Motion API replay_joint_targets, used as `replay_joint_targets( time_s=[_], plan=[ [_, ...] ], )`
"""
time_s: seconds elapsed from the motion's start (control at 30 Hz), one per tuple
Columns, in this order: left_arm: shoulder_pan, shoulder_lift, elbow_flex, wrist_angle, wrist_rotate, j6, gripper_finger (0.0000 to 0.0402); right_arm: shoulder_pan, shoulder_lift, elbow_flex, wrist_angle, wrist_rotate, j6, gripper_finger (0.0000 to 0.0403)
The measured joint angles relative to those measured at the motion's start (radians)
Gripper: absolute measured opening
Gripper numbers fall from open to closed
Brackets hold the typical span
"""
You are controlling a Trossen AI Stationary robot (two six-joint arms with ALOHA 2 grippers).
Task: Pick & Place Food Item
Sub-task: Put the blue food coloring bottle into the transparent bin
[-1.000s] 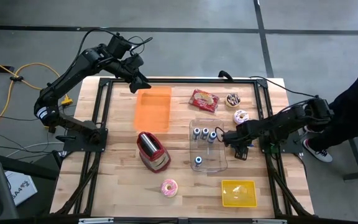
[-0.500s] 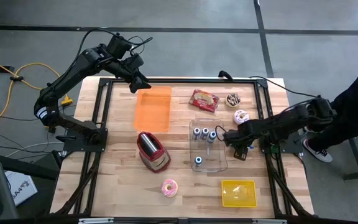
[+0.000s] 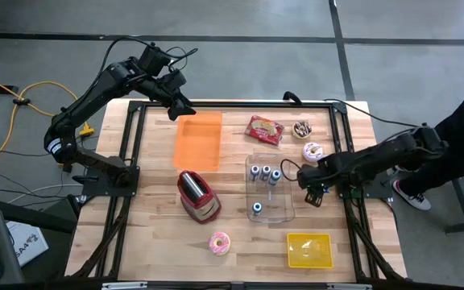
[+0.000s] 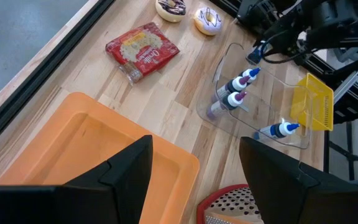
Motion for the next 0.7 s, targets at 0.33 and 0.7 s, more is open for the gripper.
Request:
replay_joint_targets(
  time_s=[0.33, 0.7],
  plan=[
    [0.000, 0.000, 0.000, 0.000, 0.000, 0.000, 0.0234, -0.001, -0.083, 0.167, -0.126, 0.007, 0.007, 0.0149],
    [0.000, 0.000, 0.000, 0.000, 0.000, 0.000, 0.0234, -0.001, 0.066, 0.440, -0.240, 0.014, -0.094, 0.0148]
  ],
)
